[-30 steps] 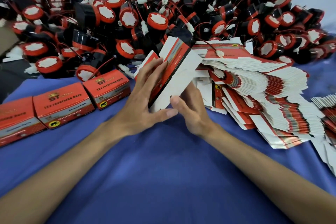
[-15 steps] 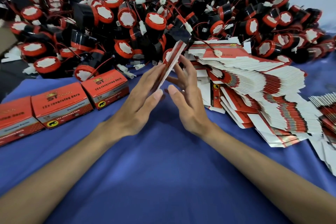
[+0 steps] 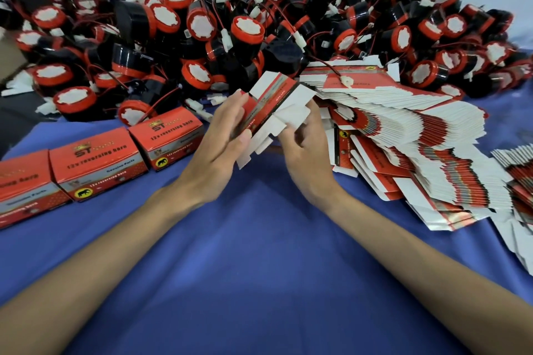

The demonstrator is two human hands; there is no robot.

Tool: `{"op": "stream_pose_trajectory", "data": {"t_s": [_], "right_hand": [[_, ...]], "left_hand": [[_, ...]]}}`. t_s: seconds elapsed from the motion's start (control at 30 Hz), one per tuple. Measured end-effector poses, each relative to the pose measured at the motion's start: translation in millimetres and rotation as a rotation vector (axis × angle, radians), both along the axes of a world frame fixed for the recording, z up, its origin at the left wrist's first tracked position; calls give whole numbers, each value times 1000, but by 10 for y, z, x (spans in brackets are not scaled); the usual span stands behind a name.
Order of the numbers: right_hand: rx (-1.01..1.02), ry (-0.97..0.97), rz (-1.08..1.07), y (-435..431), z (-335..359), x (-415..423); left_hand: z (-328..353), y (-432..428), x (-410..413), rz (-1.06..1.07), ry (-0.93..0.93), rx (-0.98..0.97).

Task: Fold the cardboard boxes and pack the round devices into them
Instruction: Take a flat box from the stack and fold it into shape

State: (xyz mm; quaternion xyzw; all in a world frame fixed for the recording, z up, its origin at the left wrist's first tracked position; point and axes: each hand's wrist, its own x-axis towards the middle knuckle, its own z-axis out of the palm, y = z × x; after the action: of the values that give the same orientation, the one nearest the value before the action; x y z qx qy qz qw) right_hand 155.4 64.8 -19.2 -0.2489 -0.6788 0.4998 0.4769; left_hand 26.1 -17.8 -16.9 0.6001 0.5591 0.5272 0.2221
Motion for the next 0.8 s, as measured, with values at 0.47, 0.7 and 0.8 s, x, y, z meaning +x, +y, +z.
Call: {"op": "stream_pose_trajectory", "data": {"t_s": [0.47,0.7,0.8], "right_hand": [[367,-130,-219,30,-41,19],[718,-178,-239,-31,-52,-1],[752,-204,-249,-60,-69,5]], "left_hand": [[-28,-12,35,183,499,127],[-27,-30,105,323,500,270],[-19,-33,159,374,510,287]]}}
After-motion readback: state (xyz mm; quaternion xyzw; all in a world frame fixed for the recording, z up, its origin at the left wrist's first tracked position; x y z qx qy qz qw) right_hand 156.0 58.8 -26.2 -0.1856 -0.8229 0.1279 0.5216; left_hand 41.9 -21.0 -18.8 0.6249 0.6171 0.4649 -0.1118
